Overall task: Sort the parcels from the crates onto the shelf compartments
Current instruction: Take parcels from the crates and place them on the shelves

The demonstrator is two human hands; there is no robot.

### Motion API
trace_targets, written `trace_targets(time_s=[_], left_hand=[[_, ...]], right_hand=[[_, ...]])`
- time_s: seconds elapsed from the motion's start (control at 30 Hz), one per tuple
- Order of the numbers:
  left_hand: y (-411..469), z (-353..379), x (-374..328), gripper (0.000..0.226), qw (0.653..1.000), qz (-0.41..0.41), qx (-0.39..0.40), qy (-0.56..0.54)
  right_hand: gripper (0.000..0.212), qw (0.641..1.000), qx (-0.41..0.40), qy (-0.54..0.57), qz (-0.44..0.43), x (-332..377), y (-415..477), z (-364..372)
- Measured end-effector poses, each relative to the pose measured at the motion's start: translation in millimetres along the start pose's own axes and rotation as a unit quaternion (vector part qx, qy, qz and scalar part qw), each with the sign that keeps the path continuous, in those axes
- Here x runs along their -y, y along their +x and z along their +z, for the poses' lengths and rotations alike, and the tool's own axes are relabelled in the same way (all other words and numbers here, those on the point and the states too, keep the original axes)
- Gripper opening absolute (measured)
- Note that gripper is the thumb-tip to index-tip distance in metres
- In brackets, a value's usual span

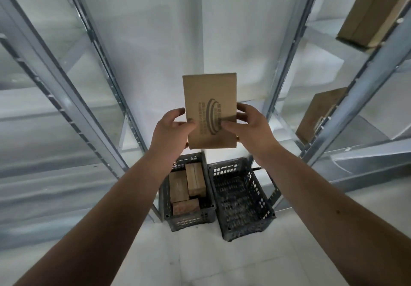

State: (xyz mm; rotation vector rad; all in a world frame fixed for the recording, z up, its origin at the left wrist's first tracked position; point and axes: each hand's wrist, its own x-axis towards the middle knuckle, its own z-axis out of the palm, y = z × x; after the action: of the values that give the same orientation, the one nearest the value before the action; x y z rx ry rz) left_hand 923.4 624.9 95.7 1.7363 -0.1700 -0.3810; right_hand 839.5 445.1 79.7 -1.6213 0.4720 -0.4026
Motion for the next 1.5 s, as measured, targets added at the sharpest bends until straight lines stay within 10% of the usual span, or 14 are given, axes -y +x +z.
trace_targets(time_s=[0.47, 1.5], left_hand=[[-92, 99, -55, 0.038, 0.991, 0.012, -0.033, -0.132], [-142, 35, -238, 0.03, 0.962, 0.247, -0.089, -0.08]], right_hand=[[0.028, 0.994, 0.067, 0.084, 0.018, 41, -17, -135], [0.036, 0.985, 0.023, 0.065, -0.158, 257, -52, -145]])
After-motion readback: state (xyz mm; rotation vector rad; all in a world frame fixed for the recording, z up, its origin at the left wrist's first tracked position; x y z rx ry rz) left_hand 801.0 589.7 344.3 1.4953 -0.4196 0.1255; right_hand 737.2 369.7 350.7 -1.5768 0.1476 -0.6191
